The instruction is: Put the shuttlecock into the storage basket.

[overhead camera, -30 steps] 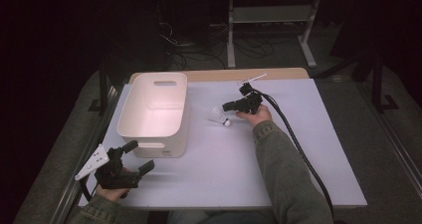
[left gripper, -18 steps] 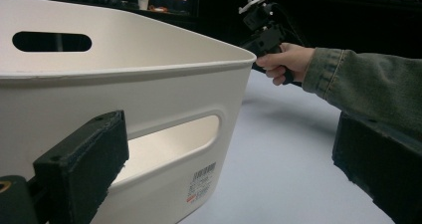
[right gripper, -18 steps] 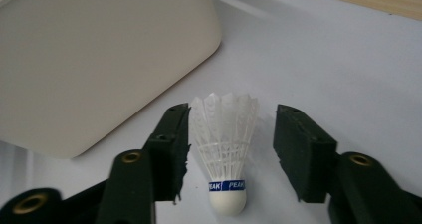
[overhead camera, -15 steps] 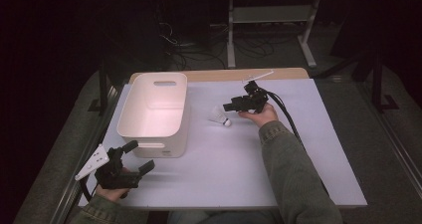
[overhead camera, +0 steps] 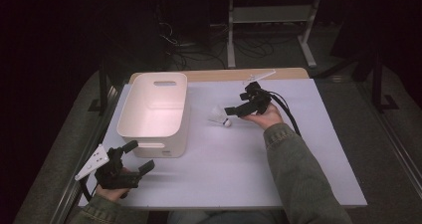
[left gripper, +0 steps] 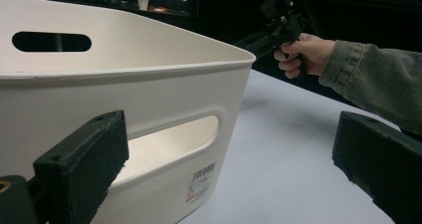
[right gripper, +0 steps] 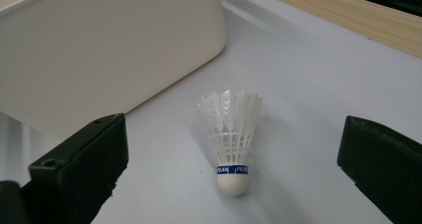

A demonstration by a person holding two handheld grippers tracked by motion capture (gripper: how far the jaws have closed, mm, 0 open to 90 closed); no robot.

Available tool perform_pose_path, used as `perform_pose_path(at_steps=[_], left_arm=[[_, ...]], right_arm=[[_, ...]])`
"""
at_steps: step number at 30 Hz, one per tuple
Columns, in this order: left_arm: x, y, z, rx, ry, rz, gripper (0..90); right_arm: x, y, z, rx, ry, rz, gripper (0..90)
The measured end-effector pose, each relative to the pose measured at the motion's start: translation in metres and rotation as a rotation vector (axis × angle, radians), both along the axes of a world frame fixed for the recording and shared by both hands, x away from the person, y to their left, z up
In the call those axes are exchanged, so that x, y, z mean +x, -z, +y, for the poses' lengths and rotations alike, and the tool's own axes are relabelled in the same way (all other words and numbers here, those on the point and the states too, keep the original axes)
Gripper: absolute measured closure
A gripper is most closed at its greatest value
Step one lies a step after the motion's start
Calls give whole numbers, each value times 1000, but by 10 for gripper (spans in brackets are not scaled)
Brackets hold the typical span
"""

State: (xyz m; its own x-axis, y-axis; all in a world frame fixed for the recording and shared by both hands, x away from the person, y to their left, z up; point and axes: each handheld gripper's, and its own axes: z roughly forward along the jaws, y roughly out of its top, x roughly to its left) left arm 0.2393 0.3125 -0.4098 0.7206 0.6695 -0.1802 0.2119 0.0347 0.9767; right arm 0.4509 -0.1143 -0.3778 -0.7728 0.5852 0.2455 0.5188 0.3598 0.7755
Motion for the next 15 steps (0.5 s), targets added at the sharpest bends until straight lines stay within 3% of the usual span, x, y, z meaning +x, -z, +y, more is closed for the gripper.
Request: perform_pose_path(at_steps=[5, 15], left_arm=[[0, 0, 0, -3, -1, 0, 8], [0, 0, 0, -2, 0, 1, 8]], right_arm=[[-4, 1, 2, -21, -2, -2, 0], [-8, 10, 4, -18, -17, 30, 0]])
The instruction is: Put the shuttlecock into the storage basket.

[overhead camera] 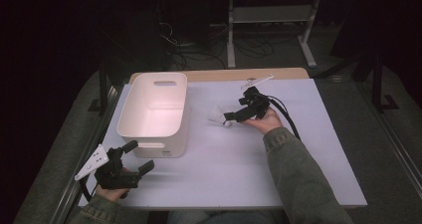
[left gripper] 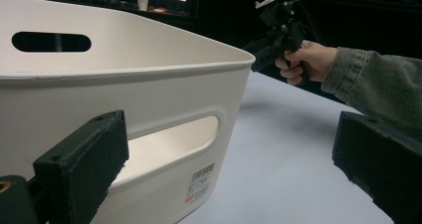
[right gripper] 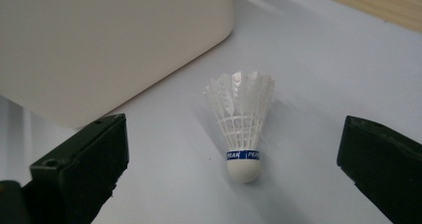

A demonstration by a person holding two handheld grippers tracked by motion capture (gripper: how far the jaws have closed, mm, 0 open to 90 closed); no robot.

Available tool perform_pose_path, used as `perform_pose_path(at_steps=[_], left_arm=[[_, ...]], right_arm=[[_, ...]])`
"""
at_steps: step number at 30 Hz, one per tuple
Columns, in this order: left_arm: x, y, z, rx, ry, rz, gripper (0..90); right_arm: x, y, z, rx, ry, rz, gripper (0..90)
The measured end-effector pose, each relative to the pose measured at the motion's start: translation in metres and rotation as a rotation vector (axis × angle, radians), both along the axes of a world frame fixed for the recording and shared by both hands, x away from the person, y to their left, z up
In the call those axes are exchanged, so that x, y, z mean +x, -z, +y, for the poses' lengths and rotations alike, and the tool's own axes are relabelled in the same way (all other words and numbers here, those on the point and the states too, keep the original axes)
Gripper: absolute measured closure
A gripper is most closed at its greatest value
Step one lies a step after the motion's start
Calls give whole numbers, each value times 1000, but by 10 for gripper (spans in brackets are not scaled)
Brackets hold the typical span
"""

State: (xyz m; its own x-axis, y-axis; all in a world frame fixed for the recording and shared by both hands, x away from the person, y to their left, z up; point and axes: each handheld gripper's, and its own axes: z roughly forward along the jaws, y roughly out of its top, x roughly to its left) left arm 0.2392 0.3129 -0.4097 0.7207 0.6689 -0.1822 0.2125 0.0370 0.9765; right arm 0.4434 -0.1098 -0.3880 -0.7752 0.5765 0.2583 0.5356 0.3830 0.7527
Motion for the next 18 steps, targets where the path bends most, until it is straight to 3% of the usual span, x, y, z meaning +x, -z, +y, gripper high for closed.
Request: perform_pose_path(at_steps=[12, 18], left_arm=[[0, 0, 1, 4, 2, -1, 8], [0, 0, 1, 5, 2, -1, 8]], right_arm=[[6, 13, 4, -39, -35, 43, 34], [13, 22, 3, -51, -24, 68, 41]])
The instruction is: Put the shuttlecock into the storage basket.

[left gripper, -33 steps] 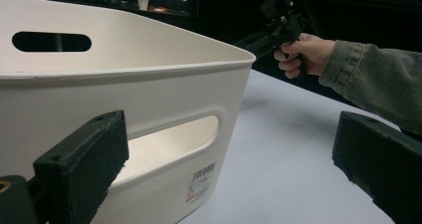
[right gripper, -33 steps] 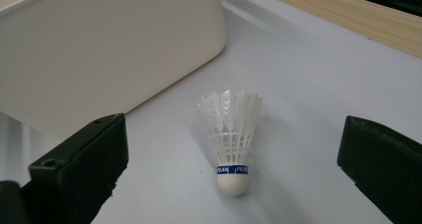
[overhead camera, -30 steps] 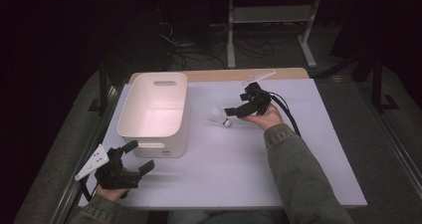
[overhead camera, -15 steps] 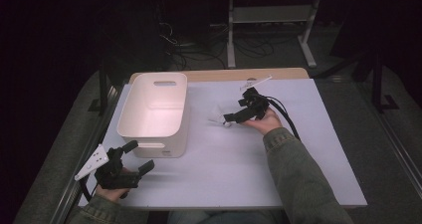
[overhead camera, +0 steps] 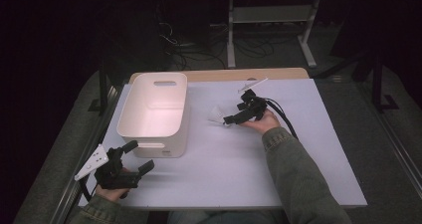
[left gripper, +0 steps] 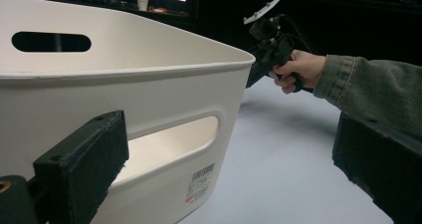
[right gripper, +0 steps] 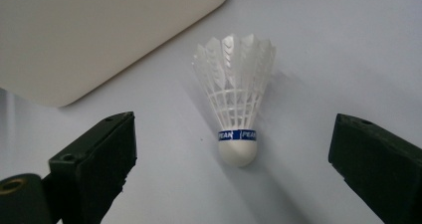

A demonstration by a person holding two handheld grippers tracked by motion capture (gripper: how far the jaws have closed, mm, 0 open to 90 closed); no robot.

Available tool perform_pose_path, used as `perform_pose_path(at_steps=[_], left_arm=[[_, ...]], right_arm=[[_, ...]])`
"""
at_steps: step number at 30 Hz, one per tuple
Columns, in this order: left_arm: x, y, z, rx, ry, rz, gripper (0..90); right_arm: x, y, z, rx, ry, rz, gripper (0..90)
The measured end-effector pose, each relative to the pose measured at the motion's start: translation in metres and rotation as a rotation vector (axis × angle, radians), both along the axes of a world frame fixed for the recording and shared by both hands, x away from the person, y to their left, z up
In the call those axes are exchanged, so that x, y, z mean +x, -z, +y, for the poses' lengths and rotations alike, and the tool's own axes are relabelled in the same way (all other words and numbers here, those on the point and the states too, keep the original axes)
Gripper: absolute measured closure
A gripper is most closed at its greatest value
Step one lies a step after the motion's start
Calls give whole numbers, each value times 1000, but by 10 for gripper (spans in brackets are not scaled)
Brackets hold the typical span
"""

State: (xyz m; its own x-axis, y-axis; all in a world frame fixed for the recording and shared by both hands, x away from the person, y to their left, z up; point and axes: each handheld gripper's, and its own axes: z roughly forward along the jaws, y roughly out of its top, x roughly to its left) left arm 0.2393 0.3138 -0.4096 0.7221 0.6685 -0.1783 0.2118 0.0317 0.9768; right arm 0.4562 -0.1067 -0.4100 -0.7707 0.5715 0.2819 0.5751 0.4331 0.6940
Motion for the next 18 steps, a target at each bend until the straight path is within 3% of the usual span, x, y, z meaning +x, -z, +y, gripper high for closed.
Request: perform_pose_path(at_steps=[18], left_arm=[[0, 0, 0, -1, 0, 1, 8]], right_arm=[[15, 23, 0, -25, 10, 54, 113]])
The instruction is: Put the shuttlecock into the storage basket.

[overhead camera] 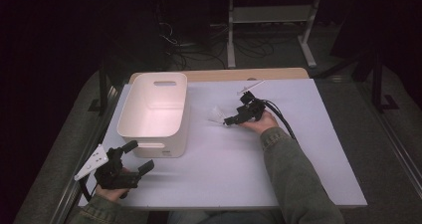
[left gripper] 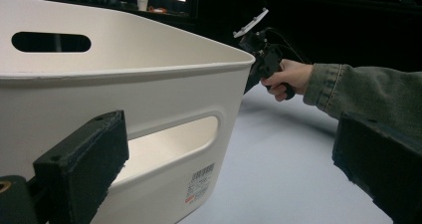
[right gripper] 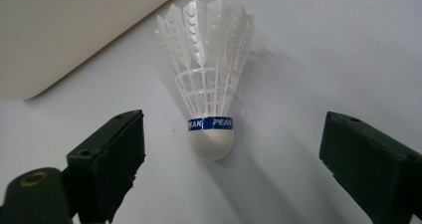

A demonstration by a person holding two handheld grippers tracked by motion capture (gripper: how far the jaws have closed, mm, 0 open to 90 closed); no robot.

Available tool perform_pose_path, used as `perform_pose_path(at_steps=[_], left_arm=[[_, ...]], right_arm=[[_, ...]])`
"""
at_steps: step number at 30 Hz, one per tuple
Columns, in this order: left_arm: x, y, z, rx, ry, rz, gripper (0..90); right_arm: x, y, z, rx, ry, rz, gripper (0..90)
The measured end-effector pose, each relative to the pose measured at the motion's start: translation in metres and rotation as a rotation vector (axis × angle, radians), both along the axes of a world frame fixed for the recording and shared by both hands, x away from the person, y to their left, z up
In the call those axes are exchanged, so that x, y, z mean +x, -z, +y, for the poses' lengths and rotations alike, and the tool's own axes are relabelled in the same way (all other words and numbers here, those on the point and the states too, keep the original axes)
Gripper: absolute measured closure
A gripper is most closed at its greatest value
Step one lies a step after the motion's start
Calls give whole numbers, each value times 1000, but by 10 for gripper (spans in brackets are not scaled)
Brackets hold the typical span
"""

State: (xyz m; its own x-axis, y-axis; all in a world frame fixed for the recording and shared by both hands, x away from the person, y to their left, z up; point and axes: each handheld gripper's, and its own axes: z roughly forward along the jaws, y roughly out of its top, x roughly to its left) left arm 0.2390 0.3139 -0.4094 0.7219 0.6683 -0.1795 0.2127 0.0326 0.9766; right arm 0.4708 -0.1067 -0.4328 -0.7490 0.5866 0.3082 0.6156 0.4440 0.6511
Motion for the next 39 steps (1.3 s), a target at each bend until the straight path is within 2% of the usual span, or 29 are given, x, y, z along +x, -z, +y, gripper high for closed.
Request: perform_pose_path(at_steps=[8, 10, 12, 15, 18, 27, 30, 36, 39], left_arm=[[0, 0, 0, -1, 1, 1, 8], [0, 0, 0, 0, 1, 2, 8], [0, 0, 0, -1, 1, 1, 8], [0, 0, 0, 0, 0, 0, 8], [0, 0, 0, -3, 1, 0, 8], [0, 0, 0, -5, 1, 0, 8], [0, 0, 0, -5, 0, 0, 8], [0, 0, 0, -3, 1, -1, 8], [0, 0, 0, -9, 0, 0, 8]], right_arm=[[4, 8, 2, -23, -2, 15, 142], [4, 10, 4, -21, -9, 35, 155], [5, 11, 5, -28, -14, 26, 183], [5, 12, 7, -9, -26, 30, 234], [5, 12, 9, -26, -23, 27, 273], [4, 12, 12, -20, -36, 36, 375], [4, 12, 12, -39, -41, 20, 443], [3, 13, 15, -30, -60, 19, 627], [3, 13, 15, -31, -63, 9, 632]])
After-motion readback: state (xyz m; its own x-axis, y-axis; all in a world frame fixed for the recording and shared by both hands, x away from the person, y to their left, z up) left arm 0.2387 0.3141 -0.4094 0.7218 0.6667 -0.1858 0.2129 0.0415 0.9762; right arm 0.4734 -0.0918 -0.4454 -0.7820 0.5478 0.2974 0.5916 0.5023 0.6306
